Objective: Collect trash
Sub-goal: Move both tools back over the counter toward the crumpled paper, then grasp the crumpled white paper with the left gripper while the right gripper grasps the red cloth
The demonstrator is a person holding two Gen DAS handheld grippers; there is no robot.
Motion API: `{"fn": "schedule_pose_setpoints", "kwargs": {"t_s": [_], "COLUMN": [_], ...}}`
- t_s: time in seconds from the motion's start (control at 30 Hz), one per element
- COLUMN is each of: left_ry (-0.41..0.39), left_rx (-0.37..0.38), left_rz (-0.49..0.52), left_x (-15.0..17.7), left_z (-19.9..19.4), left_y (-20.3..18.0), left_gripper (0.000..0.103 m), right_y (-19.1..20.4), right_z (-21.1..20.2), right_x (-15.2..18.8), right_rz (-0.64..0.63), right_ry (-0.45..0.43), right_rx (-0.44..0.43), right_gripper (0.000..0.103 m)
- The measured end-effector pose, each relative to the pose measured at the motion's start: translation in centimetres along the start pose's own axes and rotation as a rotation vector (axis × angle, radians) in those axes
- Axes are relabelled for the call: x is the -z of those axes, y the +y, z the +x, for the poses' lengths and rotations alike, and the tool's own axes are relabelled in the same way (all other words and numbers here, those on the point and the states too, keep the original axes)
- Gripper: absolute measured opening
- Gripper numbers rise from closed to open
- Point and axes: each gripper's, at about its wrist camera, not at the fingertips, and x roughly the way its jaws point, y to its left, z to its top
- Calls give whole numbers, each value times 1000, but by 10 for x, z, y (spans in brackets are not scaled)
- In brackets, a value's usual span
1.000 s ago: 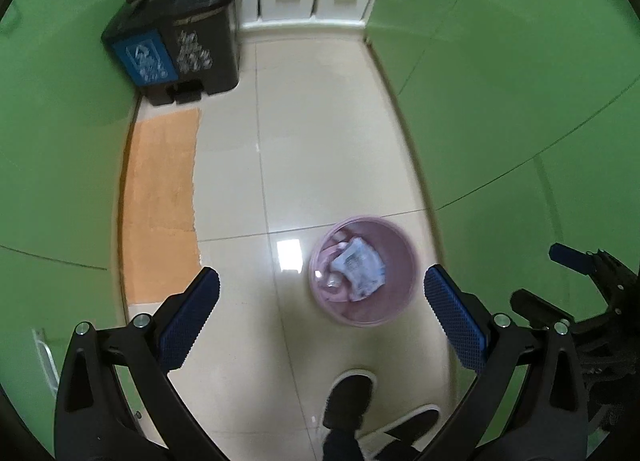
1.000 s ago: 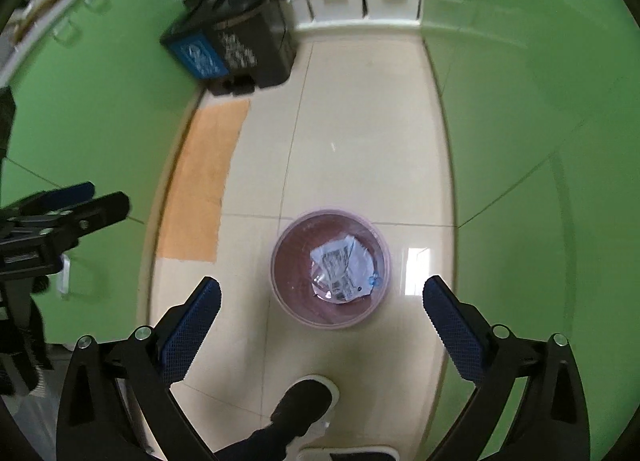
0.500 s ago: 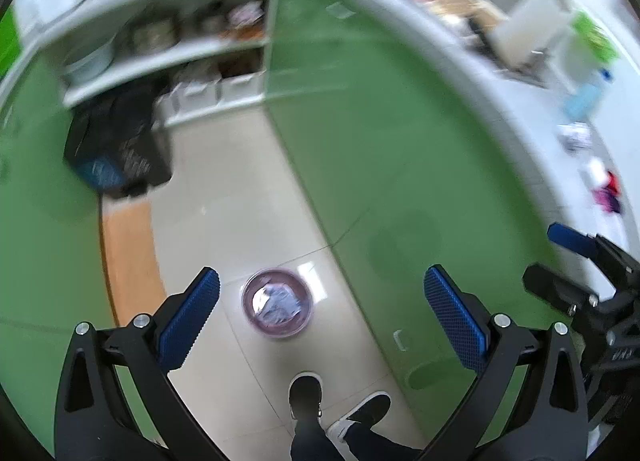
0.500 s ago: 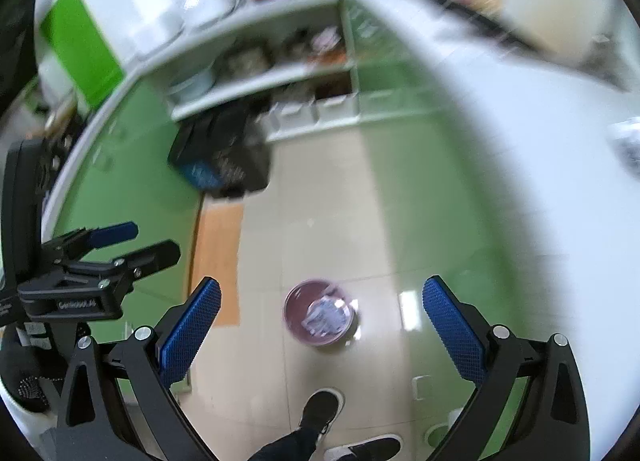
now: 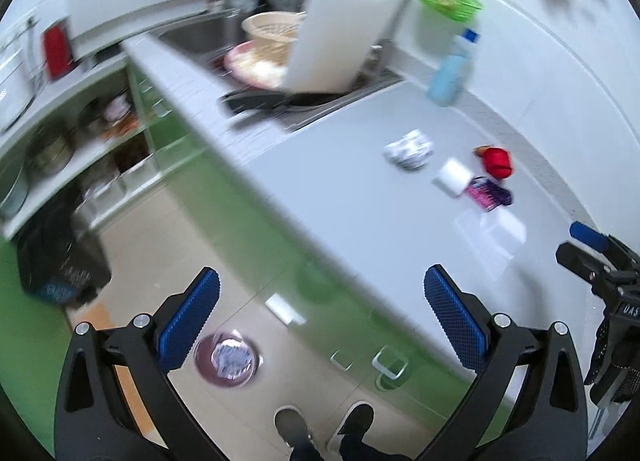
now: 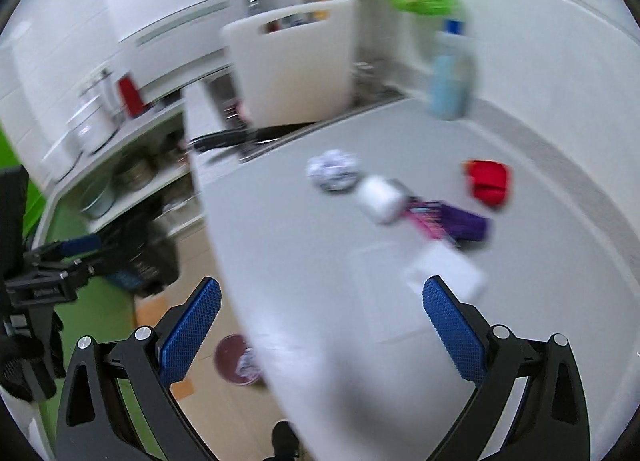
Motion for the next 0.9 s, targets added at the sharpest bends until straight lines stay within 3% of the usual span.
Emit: {"fn": "schedule_pose_setpoints", "kwargs": {"t_s": [0.27,0.43,0.9], "left_ry": [4,39,150], "left_rx": [71,86,13], "left_rz": [73,92,105], "left_x": [-57,-84,-121], "left_z": [48,93,194], "left_y": [-63,-89,-117], "left_gripper": [100,100,100], "right_y": [-74,-97,-142], "right_z": [-15,-7,73], "right_x": [0,-10,-60], "right_rz": [77,90,73], "right_ry": [-16,-6,50], "right_rx": [80,92,98], "right_gripper": [97,97,97]}}
